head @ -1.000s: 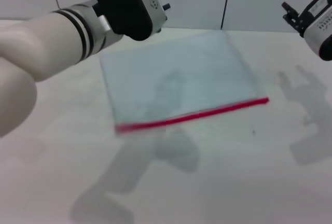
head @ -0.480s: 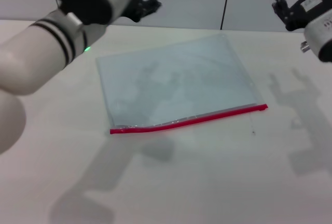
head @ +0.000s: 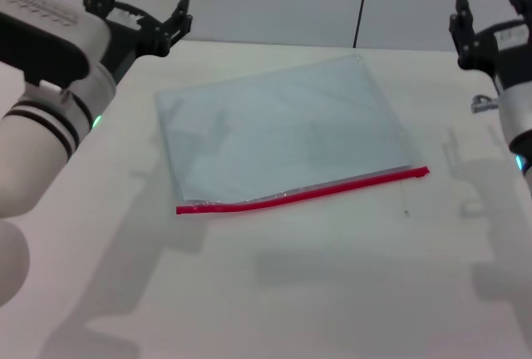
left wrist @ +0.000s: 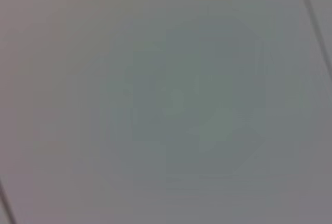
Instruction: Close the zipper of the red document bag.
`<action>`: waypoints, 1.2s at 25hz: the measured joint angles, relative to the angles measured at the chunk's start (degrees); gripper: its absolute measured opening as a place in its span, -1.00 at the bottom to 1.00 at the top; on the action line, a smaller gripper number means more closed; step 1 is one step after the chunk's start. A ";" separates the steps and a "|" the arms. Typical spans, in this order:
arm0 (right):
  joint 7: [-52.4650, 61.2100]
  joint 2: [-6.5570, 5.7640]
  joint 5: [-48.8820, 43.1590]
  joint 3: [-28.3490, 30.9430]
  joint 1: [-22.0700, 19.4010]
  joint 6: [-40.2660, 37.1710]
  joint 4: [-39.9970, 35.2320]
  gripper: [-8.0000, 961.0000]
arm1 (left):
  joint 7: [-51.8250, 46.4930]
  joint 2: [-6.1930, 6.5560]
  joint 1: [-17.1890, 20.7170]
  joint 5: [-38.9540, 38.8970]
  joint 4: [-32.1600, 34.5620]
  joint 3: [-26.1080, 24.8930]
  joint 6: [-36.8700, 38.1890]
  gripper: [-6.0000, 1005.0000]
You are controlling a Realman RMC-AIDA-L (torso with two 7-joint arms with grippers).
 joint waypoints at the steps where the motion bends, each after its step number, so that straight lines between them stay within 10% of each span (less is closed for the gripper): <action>1: 2.10 -0.08 5.39 -4.21 1.49 4.21 2.90 0.27 | -2.15 0.04 -0.01 -0.37 -0.80 0.01 -0.54 0.75; 30: 16.54 -0.35 10.39 -12.39 1.69 16.06 9.93 0.26 | -2.27 0.02 -3.75 -0.21 -3.58 2.28 -2.10 0.75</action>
